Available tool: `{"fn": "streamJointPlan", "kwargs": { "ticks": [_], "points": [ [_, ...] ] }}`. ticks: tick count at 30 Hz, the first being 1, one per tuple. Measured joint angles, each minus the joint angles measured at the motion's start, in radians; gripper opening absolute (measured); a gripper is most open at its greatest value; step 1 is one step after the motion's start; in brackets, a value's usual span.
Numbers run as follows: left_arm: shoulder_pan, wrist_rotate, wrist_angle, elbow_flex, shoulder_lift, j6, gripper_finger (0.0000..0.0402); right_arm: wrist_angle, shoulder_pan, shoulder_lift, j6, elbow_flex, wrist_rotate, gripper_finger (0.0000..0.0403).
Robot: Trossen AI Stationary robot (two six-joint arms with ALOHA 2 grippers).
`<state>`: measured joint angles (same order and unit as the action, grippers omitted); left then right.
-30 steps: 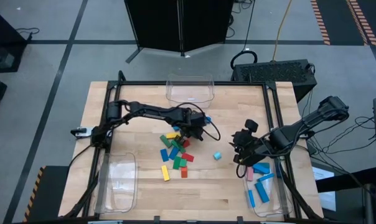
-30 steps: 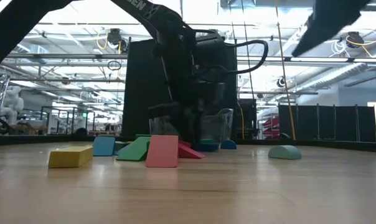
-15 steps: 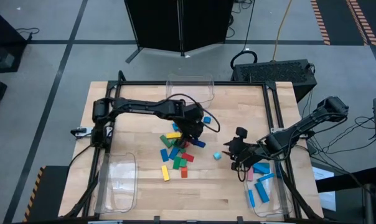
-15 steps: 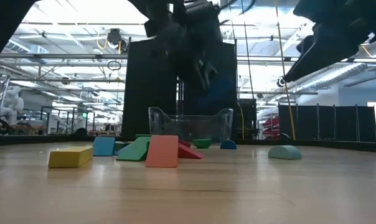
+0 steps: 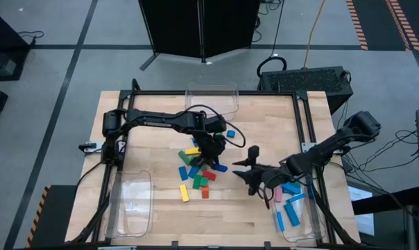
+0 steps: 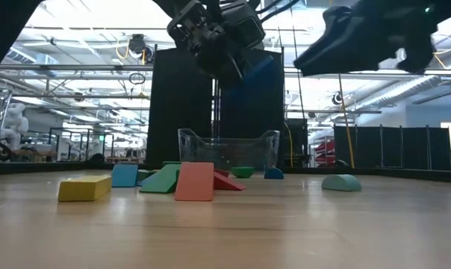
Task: Sort blocks by size
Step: Put the dark blue rectangle block into the bottom right transparent bin
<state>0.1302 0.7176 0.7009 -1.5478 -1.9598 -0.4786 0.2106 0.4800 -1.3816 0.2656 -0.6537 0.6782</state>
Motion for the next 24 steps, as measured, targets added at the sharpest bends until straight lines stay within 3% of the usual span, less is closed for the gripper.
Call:
{"fn": "streamJointPlan", "kwargs": {
  "ticks": [12, 18, 24],
  "points": [
    [0.0, -0.009, -0.01, 0.0, 0.0, -0.002, 0.0088, 0.193, -0.082, -0.09, 0.12, 0.0, -0.13, 0.0144],
    [0.0, -0.011, -0.013, 0.0, 0.0, -0.005, 0.0088, 0.206, -0.104, -0.093, 0.119, 0.0, -0.202, 0.0143],
    [0.0, -0.011, -0.016, 0.001, 0.0, -0.005, 0.0088, 0.21, -0.121, -0.093, 0.091, 0.0, -0.242, 0.0114]
  ]
}}
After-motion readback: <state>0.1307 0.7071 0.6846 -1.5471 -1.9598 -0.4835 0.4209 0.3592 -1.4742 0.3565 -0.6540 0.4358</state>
